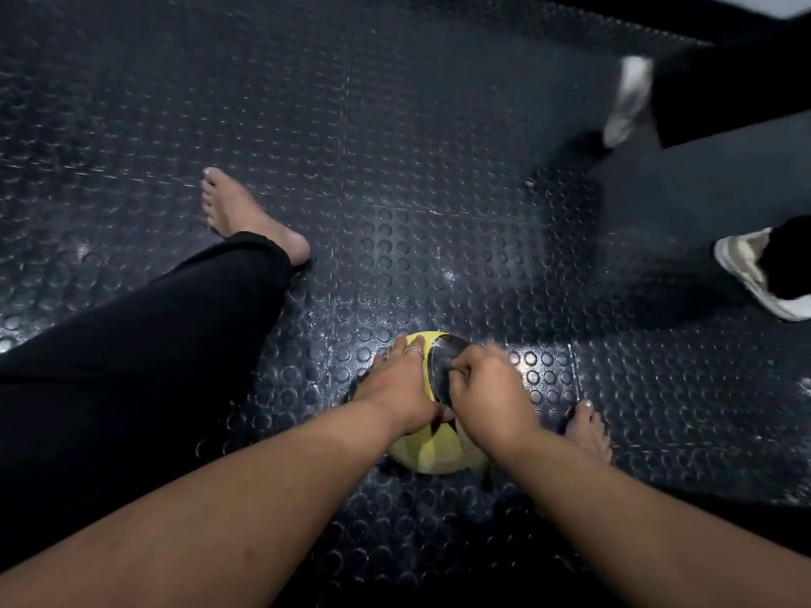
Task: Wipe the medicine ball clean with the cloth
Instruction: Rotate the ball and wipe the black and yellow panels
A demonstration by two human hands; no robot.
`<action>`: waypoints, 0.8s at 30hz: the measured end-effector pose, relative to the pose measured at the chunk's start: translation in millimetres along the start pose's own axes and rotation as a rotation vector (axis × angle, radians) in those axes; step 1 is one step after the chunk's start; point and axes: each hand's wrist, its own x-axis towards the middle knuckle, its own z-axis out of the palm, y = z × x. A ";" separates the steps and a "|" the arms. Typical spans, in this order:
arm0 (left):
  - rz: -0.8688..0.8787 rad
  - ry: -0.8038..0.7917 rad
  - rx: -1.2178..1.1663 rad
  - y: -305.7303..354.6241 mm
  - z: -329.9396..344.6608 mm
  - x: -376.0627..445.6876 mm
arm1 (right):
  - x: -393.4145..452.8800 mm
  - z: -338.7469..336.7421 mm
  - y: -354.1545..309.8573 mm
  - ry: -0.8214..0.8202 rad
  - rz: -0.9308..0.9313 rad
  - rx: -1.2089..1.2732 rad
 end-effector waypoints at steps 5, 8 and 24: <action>0.006 -0.027 0.026 3.3 2.5 0.5 | 18.5 -4.9 9.5 0.004 0.062 -0.001; 0.003 -0.032 0.002 1.9 2.4 -1.3 | 36.0 -11.4 11.8 -0.013 0.176 -0.012; -0.012 -0.020 -0.029 -0.1 0.9 -1.5 | 32.8 -9.9 4.5 -0.099 0.086 -0.078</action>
